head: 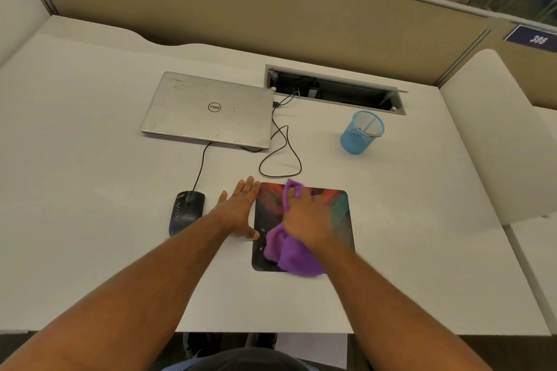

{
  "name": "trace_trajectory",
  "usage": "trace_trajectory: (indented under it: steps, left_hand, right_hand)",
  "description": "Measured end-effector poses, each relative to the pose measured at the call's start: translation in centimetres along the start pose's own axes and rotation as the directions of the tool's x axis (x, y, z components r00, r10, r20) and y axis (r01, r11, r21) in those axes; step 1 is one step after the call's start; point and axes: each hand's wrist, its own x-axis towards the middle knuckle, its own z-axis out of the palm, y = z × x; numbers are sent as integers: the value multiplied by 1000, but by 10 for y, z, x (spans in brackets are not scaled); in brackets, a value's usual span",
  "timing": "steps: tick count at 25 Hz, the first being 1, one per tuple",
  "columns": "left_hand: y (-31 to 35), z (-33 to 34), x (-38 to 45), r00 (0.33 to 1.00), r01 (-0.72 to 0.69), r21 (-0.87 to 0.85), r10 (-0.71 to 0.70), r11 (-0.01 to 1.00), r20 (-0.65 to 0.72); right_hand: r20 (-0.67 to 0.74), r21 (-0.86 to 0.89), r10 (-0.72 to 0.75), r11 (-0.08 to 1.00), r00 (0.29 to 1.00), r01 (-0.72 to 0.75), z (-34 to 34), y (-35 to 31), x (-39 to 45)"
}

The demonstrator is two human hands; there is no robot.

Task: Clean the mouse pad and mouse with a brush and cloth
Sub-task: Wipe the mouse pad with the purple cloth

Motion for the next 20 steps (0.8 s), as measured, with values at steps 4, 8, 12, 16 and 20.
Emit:
trace_trajectory:
  steps: [4, 8, 12, 16, 20]
  left_hand:
    - [0, 0, -1, 1000, -15, 1, 15, 1000, -14]
    - [1, -2, -2, 1000, -4, -9, 4, 1000, -2]
    - [2, -1, -1, 1000, 6, 3, -6, 1000, 8]
    - [0, 0, 1, 1000, -2, 12, 2, 1000, -10]
    - [1, 0, 3, 1000, 8, 17, -8, 1000, -3]
  right_hand:
    - [-13, 35, -98, 995, 995, 98, 37, -2, -53]
    - [-2, 17, 101, 995, 995, -101, 0, 43, -11]
    - [14, 104, 62, 993, 998, -63, -7, 10, 0]
    - [-25, 50, -69, 996, 997, 70, 34, 2, -38]
    - [-88, 70, 249, 967, 964, -243, 9, 72, -5]
